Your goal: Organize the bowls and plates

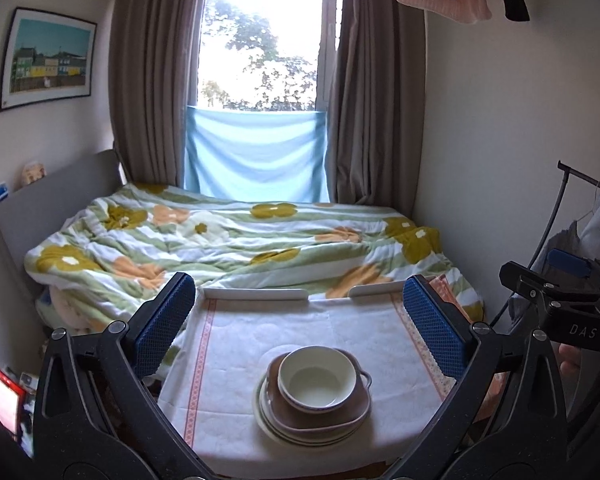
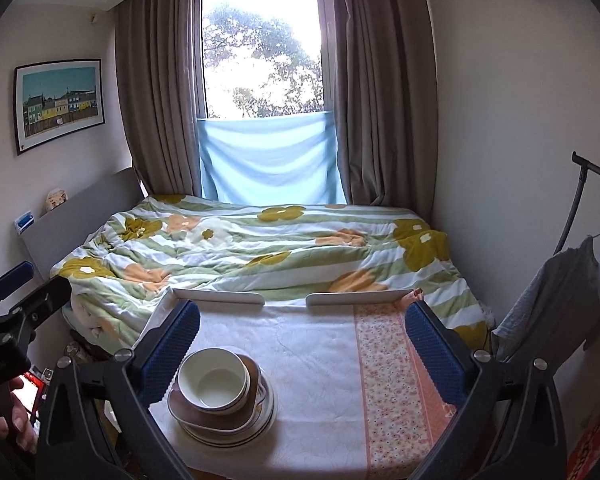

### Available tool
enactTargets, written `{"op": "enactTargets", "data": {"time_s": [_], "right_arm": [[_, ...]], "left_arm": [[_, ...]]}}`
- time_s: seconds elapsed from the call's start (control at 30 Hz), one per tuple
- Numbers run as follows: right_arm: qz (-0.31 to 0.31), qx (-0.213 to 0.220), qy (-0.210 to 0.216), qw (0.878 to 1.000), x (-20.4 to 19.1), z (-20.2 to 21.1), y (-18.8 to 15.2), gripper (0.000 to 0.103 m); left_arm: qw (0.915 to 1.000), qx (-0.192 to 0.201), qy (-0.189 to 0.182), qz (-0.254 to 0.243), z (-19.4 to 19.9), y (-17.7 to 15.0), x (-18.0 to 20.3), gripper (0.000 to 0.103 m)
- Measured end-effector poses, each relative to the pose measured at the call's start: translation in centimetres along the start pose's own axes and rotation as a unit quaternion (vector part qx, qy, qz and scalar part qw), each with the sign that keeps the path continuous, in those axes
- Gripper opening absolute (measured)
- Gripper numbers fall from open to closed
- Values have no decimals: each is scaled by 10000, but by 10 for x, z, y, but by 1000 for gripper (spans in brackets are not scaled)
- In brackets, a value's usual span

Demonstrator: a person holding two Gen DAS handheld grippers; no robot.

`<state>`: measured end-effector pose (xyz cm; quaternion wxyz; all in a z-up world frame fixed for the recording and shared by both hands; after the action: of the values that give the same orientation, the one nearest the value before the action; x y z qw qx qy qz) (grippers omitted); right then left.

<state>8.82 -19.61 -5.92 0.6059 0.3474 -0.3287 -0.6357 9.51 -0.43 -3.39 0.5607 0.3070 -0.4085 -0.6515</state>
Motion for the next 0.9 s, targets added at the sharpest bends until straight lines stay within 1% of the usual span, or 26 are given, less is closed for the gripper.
{"op": "enactTargets", "data": {"time_s": [0.17,0.5,0.9], "right_arm": [[54,95,-104,9999,1,4,4,102],[-2,120,-146,9998,4,4,4,102],[-18,175,-189,9997,5,6,7,102]], "left_arm": [[10000,48,41,-32,-1,-1,3,103],[9999,53,60,-98,-1,0,10,103],[9998,178,76,-64,6,3,9,103]]}}
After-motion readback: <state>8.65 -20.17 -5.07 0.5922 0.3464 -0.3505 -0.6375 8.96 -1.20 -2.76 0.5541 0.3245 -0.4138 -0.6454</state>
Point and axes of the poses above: each gripper's, at about its wrist camera, not at the fingertips, and z roughly against the way its jaws point, x to its right, y to its top, the point moved 9 cm from there along -z, roughly the way its jaws point, and after that the axes turned 6 degrees about -x, right-handed, at the moved point
